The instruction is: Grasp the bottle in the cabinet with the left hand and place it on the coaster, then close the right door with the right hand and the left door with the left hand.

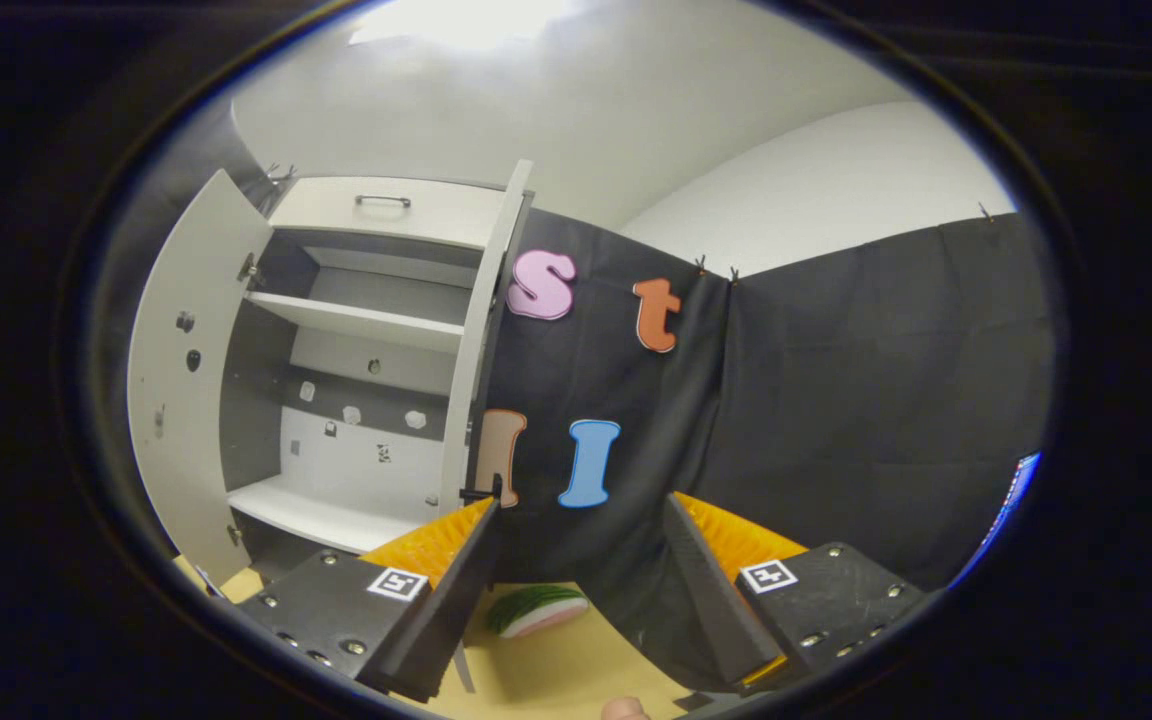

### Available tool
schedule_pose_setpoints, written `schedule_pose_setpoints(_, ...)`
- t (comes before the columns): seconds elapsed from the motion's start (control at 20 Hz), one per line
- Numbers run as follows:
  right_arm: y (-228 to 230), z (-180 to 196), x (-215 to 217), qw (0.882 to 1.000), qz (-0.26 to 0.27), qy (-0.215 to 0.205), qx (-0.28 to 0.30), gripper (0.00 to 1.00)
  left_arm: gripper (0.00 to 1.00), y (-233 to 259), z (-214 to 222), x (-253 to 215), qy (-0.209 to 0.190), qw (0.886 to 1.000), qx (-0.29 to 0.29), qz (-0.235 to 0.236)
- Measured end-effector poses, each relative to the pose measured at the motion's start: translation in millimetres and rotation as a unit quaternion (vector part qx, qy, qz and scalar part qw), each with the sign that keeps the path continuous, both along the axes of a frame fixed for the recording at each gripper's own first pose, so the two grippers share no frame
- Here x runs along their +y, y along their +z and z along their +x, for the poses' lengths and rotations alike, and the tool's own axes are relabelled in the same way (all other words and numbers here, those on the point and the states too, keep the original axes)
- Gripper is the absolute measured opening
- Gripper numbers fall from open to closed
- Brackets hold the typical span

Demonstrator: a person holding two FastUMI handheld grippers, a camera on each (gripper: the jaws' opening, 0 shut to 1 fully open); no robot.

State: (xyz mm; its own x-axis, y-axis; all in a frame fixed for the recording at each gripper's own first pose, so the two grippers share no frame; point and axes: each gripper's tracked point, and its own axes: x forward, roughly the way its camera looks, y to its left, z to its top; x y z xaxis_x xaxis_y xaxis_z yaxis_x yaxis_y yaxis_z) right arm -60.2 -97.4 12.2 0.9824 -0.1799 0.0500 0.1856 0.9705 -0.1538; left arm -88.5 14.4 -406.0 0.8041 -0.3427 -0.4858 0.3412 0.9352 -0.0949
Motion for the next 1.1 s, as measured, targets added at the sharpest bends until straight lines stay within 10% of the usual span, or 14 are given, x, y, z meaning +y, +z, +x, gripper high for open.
schedule_pose_setpoints(1.1, -24, 19, 18, 0.999, 0.004, 0.024, 0.040, 0.98, 0.77, 135, 14, -27, -0.026, 0.995, -0.066, -0.070)
